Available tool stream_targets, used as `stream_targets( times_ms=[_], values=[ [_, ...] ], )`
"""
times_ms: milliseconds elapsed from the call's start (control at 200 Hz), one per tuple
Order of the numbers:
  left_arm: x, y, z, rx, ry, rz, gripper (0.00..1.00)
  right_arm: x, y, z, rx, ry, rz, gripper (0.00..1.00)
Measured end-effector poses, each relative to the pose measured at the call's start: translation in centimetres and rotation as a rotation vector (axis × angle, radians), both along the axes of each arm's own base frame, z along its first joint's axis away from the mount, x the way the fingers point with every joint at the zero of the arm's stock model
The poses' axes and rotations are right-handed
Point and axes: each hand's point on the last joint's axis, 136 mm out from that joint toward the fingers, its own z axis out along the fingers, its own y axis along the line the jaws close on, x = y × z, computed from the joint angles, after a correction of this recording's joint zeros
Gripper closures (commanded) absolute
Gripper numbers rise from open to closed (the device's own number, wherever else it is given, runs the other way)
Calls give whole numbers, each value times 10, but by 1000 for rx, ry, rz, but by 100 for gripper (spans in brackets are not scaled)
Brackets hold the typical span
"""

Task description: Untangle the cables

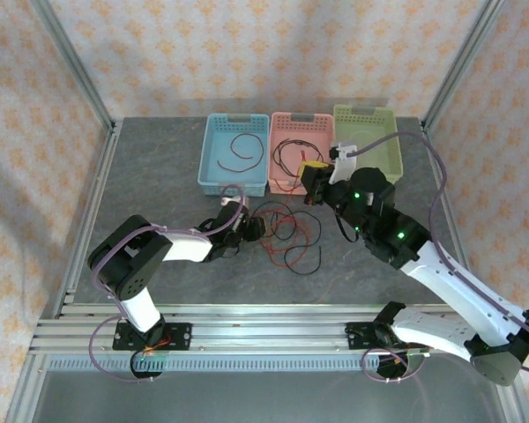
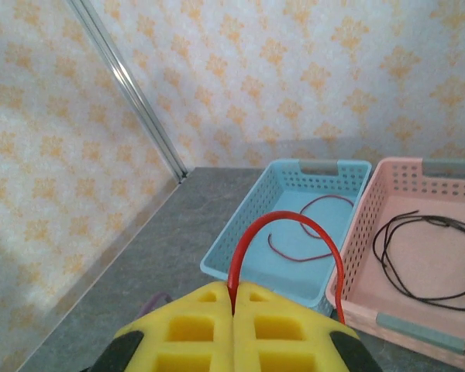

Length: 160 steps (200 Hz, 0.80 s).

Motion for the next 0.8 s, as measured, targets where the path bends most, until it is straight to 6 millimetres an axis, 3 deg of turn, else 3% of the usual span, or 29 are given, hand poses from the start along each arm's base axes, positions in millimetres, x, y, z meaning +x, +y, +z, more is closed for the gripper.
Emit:
stream_targets(
  times_ms=[330,611,801],
  values=[
    [0,0,0,-2,-6,2,54,-5,-16,18,-16,-50,-46,100],
    [-1,3,-2,-3,-15,7,58,-18,-44,73,13,-167,-113,100],
    [0,4,-2,3,-19,16,52,-21,-53,83,8,-196,-141,100]
  ],
)
